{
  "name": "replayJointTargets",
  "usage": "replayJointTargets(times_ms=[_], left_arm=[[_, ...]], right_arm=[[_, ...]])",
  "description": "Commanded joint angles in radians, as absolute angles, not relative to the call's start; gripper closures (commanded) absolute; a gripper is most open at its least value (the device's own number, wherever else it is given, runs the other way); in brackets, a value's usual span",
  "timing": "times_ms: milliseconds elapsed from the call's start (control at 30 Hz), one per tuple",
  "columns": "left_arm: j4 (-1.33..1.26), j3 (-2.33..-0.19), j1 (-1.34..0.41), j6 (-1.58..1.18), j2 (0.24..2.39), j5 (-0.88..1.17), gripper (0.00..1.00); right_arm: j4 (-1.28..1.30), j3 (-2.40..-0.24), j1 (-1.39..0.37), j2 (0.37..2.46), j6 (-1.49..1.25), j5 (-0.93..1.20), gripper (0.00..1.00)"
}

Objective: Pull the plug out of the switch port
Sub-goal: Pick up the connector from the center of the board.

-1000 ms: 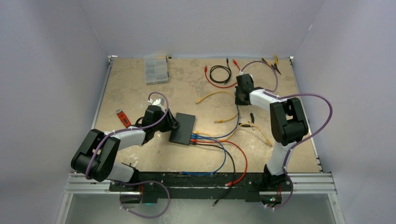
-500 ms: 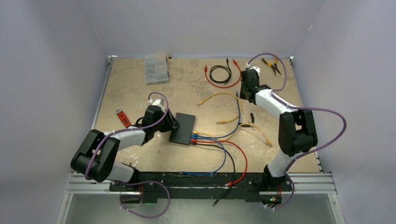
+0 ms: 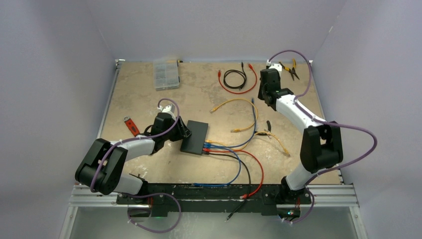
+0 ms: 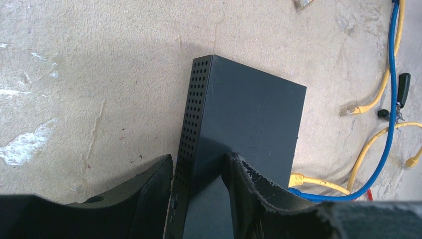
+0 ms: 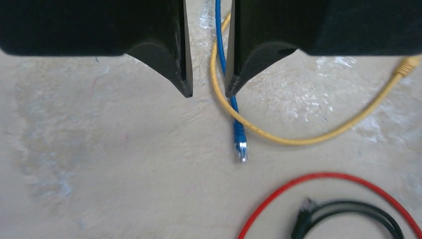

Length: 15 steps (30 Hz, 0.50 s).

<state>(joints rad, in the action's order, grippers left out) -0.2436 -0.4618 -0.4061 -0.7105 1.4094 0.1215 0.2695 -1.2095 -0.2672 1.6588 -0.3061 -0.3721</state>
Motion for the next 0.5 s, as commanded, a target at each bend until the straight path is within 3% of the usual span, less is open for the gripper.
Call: replayJointTargets(times_ms=[0, 133, 233, 367, 467], left_arm=[[-0.078, -0.416, -0.414, -0.648, 1.422, 0.124, 0.57], [-0.077, -0.414, -0.414, -0.648, 1.419, 0.123, 0.57], [-0.075, -0.413, -0.414, -0.644, 1.419, 0.124, 0.56], [-0.074, -0.413, -0.414, -0.641, 1.419, 0.123, 0.56], [-0.077, -0.413, -0.414, -0.641, 1.422, 0.123, 0.56]], right_arm=[[0.235, -1.21, -0.263, 1.747, -0.303, -0.28, 0.63], [0.226, -1.213, -0.26, 1.828, -0.306, -0.253, 0.54], [0.224, -1.218, -0.256, 1.871, -0.315, -0.257, 0.55], [0.218, -1.221, -0.252, 1.913, -0.321, -0.277, 0.61], [0.206, -1.223, -0.248, 1.94, -0.325, -0.267, 0.71]])
